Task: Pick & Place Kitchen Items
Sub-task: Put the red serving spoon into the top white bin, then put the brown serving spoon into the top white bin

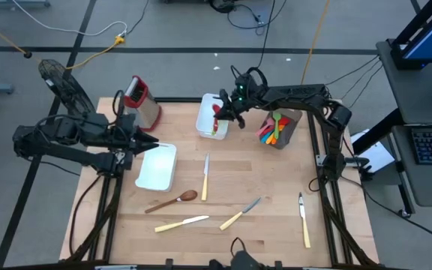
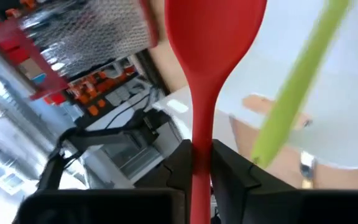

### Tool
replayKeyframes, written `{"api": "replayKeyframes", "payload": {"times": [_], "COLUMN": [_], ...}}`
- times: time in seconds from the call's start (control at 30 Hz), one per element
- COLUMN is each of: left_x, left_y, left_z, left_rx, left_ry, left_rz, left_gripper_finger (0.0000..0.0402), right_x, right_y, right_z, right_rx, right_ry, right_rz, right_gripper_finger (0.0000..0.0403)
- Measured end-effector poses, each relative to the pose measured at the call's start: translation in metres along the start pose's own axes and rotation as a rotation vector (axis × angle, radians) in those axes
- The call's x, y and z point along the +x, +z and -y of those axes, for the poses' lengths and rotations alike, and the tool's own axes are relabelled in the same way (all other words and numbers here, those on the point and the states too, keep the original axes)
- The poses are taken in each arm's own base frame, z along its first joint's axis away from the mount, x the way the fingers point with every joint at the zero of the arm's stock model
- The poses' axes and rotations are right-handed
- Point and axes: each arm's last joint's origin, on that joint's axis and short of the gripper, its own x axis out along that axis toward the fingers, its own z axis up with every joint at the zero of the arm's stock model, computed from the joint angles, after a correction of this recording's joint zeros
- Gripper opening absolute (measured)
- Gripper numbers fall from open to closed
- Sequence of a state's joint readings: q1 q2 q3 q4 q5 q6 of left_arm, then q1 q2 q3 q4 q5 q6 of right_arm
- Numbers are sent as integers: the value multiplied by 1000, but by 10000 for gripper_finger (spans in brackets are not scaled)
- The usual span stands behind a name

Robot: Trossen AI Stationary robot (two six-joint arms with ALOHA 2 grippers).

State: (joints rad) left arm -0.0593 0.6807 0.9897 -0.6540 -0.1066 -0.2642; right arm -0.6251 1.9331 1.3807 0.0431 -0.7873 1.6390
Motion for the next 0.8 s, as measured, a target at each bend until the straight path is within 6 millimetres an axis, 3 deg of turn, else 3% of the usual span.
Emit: {"api": "replayKeyframes", "payload": {"times": [0.17, 0.57, 0.8], "left_x": [0, 0, 0], "left_y": [0, 0, 0], "left_z": [0, 0, 0], "left_rx": [0, -6, -6], "left_ry": [0, -1, -2], "left_rz": [0, 0, 0], "left_gripper_finger": [81, 81, 81], "right_x": [2, 2, 2], "right_y": [5, 10, 7], "right_z": [1, 1, -3], "right_rx": [5, 18, -61], "right_ry": [20, 33, 58], "right_rz": [42, 66, 60], "right_gripper_finger": [33, 104, 117]}}
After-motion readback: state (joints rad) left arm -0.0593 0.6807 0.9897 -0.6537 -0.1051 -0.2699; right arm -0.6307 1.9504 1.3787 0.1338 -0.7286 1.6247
